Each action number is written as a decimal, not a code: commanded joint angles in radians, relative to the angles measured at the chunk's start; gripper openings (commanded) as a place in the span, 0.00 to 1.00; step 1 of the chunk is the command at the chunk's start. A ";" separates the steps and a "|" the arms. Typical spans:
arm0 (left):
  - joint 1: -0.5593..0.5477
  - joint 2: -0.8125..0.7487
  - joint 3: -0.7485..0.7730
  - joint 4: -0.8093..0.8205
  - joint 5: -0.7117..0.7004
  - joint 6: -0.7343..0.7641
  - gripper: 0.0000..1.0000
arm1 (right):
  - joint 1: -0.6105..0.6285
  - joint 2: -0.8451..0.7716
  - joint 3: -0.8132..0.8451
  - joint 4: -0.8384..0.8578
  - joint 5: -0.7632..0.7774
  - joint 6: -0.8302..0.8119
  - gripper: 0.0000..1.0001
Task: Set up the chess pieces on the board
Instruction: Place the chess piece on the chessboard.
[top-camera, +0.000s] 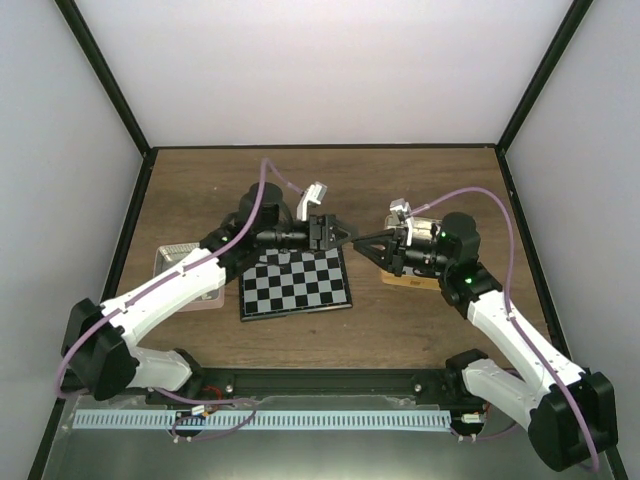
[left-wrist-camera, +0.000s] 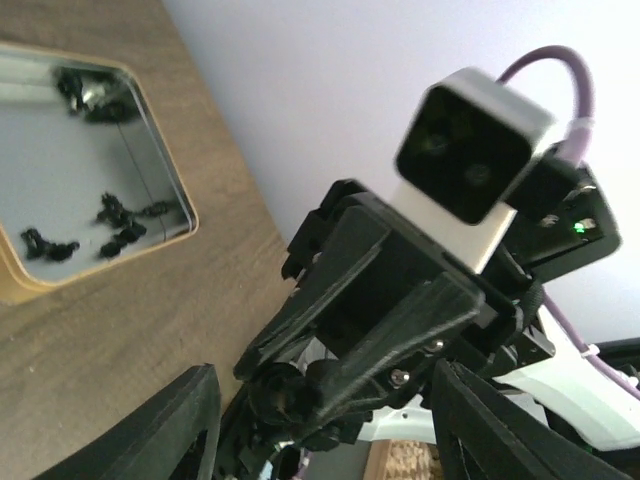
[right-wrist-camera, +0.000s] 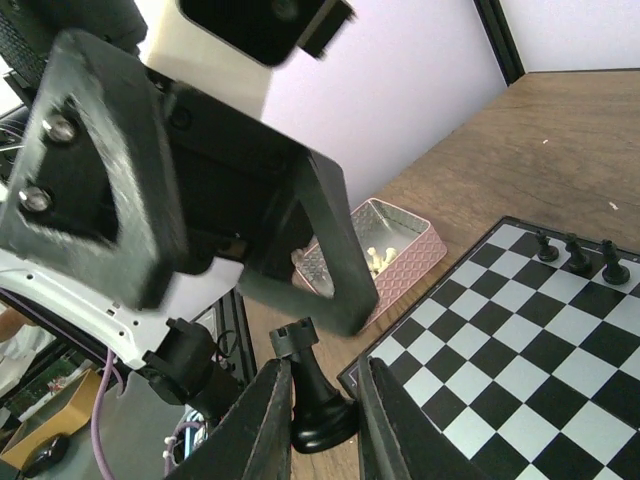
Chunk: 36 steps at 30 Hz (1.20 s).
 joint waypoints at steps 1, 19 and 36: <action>-0.023 0.044 0.043 -0.048 0.013 0.001 0.57 | 0.012 -0.016 0.047 -0.014 0.011 -0.034 0.09; -0.035 0.098 0.076 -0.007 0.030 -0.062 0.06 | 0.034 0.045 0.073 -0.047 0.072 -0.099 0.09; 0.037 0.014 0.057 -0.371 -0.669 0.312 0.04 | 0.038 -0.044 0.109 -0.269 0.521 -0.018 0.74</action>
